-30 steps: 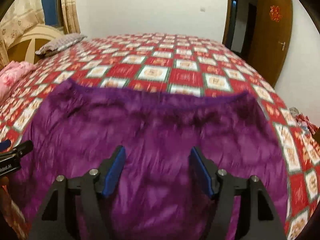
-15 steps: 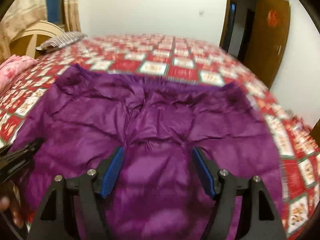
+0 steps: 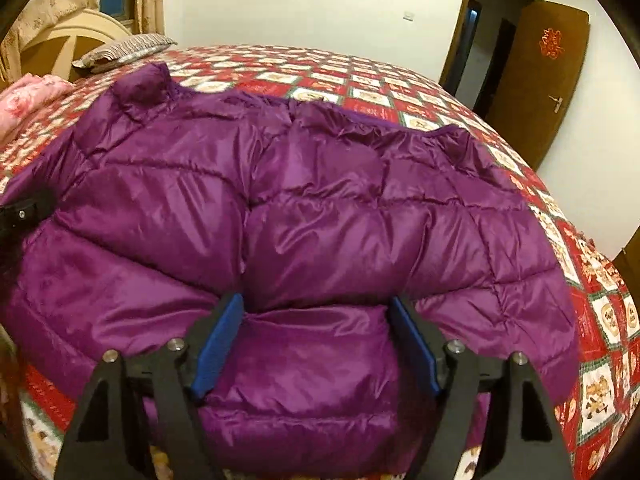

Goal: Fold large clothes

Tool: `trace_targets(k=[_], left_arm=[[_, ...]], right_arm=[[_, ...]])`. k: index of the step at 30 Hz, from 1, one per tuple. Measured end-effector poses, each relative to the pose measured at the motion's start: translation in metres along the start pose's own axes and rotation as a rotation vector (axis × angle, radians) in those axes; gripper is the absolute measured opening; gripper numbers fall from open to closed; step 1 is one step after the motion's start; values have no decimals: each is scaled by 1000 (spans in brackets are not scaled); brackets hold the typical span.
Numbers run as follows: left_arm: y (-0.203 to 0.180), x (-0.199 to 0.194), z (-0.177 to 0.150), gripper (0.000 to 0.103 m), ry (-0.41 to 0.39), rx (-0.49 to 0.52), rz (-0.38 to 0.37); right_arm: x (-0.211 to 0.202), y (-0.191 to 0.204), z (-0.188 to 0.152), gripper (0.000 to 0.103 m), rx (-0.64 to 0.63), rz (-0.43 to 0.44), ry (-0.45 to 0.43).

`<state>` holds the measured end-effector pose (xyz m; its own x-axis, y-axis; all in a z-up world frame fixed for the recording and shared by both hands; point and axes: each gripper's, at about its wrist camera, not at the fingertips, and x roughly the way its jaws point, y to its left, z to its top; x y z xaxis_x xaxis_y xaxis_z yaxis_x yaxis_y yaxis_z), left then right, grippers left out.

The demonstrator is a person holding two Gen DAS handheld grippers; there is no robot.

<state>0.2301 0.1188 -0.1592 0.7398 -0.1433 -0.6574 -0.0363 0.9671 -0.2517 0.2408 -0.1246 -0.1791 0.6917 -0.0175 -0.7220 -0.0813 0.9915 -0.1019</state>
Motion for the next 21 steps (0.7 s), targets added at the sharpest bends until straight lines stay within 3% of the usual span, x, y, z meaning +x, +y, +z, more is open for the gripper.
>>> trace_targets(k=[2, 7, 12, 16, 21], left_arm=[[6, -12, 3, 11, -10, -5, -5], [15, -63, 25, 10, -106, 33, 46], [-12, -98, 60, 10, -157, 125, 118], [-83, -108, 75, 10, -194, 279, 92], [-197, -87, 61, 10, -189, 492, 1]], right_arm=[[-15, -7, 4, 78, 28, 37, -46], [-33, -46, 23, 80, 126, 15, -145], [-23, -89, 36, 83, 228, -46, -151], [-18, -124, 30, 83, 316, -48, -142], [-27, -160, 8, 83, 393, -66, -133]])
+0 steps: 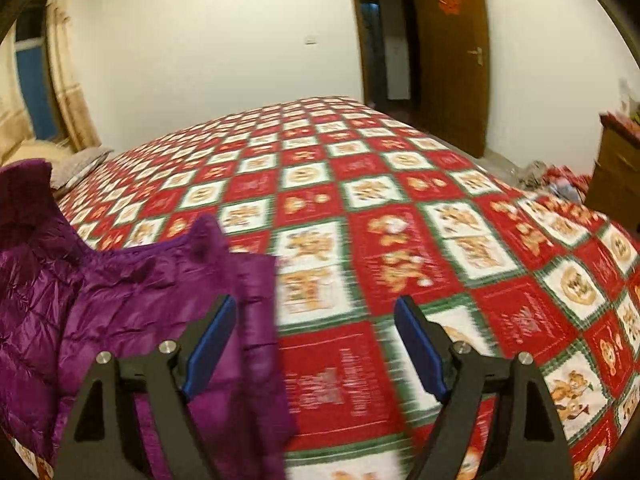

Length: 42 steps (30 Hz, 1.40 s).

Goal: Fold large clothes

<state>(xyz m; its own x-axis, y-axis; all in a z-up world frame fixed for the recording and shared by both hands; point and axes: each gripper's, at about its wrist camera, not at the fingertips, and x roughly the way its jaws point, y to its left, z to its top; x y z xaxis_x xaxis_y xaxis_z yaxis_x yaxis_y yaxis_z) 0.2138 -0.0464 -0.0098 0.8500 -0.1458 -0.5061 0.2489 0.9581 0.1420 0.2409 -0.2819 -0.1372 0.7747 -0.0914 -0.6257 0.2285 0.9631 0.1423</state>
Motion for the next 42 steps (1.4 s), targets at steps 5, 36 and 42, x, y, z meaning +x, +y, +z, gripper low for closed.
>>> trace_targets(k=[5, 36, 42], left_arm=[[-96, 46, -17, 10, 61, 192, -77], [36, 96, -6, 88, 196, -153, 317], [46, 145, -13, 88, 256, -286, 282]], right_arm=[[7, -57, -2, 83, 99, -60, 29], [-26, 62, 112, 52, -107, 114, 58], [22, 132, 106, 50, -119, 108, 154]])
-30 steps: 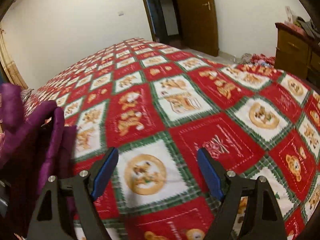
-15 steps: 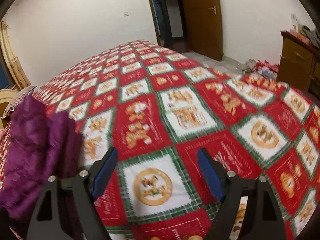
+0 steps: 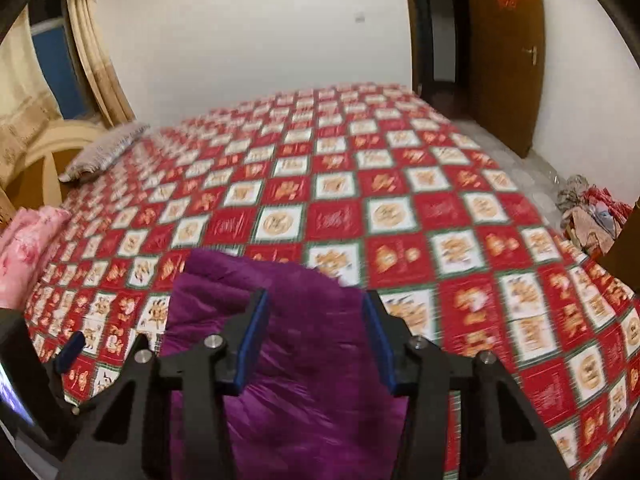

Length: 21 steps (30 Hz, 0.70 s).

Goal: Fold large clothes

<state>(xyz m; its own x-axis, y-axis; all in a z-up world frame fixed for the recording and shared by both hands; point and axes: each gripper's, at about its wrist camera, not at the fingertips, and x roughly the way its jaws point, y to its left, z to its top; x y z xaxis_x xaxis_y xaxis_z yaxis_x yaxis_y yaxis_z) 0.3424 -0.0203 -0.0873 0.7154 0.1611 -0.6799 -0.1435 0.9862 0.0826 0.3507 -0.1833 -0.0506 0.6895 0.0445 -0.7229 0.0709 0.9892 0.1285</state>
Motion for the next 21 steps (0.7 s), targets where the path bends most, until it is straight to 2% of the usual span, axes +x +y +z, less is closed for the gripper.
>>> trace_targets(k=[2, 6, 9, 10, 11, 14, 17, 20, 21], left_arm=[[-6, 6, -2, 88, 9, 0, -31], [-24, 18, -6, 88, -5, 39, -72], [-42, 27, -12, 88, 12, 102, -100], [-48, 28, -15, 88, 8, 122, -111], [-52, 27, -17, 88, 4, 135, -118], [-60, 27, -19, 88, -3, 167, -99], [-67, 22, -17, 88, -21, 203, -79], [-66, 24, -14, 88, -15, 200, -78], [-64, 26, -14, 88, -11, 193, -77]], right_arm=[[18, -2, -13, 49, 6, -39, 13], [33, -31, -37, 49, 18, -104, 32], [36, -63, -58, 50, 60, -50, 33], [37, -71, -65, 51, 40, -43, 32], [38, -77, -69, 59, 30, -49, 43], [35, -83, -64, 62, 13, -70, 93], [15, -64, -43, 62, -64, -142, 52], [-3, -47, -27, 58, -55, -94, -32], [-4, -43, -24, 55, -28, -36, -56]])
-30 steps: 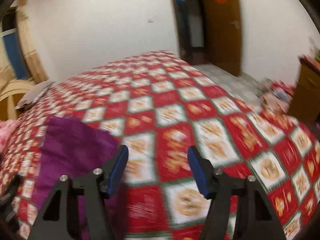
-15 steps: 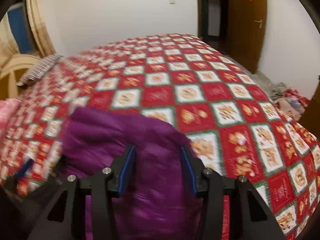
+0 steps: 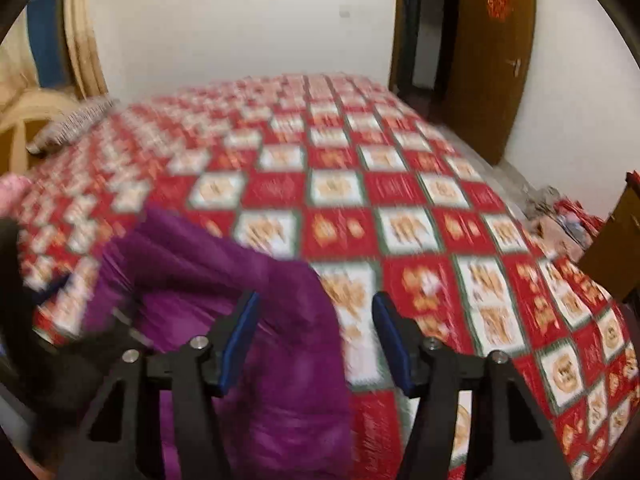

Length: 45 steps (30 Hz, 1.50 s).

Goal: Fold large clothes

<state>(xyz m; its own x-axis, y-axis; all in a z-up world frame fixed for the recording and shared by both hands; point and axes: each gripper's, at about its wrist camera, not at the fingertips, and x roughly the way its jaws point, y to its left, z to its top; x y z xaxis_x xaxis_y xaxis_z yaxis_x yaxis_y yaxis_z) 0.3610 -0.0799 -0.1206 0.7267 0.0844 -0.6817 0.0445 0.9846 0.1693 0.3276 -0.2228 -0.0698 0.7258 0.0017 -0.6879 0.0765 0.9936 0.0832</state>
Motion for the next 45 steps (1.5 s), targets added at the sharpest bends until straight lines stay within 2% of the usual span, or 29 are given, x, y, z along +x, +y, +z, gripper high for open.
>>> trace_targets(k=[1, 2, 7, 10, 18, 28, 45], left_arm=[[3, 4, -1, 89, 4, -13, -1], [6, 6, -2, 89, 9, -20, 1], [15, 17, -8, 96, 16, -65, -36], [12, 24, -11, 98, 21, -72, -37], [15, 38, -19, 102, 46, -102, -43], [10, 44, -23, 102, 47, -80, -18], [10, 51, -26, 102, 73, -78, -23]], right_arm=[[3, 1, 0, 52, 19, 28, -10], [13, 3, -4, 46, 26, 16, -10], [59, -8, -39, 45, 63, 24, 32], [61, -12, -46, 45, 70, 47, 3], [74, -15, -52, 47, 91, 90, 23], [83, -16, -58, 48, 102, 96, 39], [92, -14, -59, 48, 81, 74, 68]])
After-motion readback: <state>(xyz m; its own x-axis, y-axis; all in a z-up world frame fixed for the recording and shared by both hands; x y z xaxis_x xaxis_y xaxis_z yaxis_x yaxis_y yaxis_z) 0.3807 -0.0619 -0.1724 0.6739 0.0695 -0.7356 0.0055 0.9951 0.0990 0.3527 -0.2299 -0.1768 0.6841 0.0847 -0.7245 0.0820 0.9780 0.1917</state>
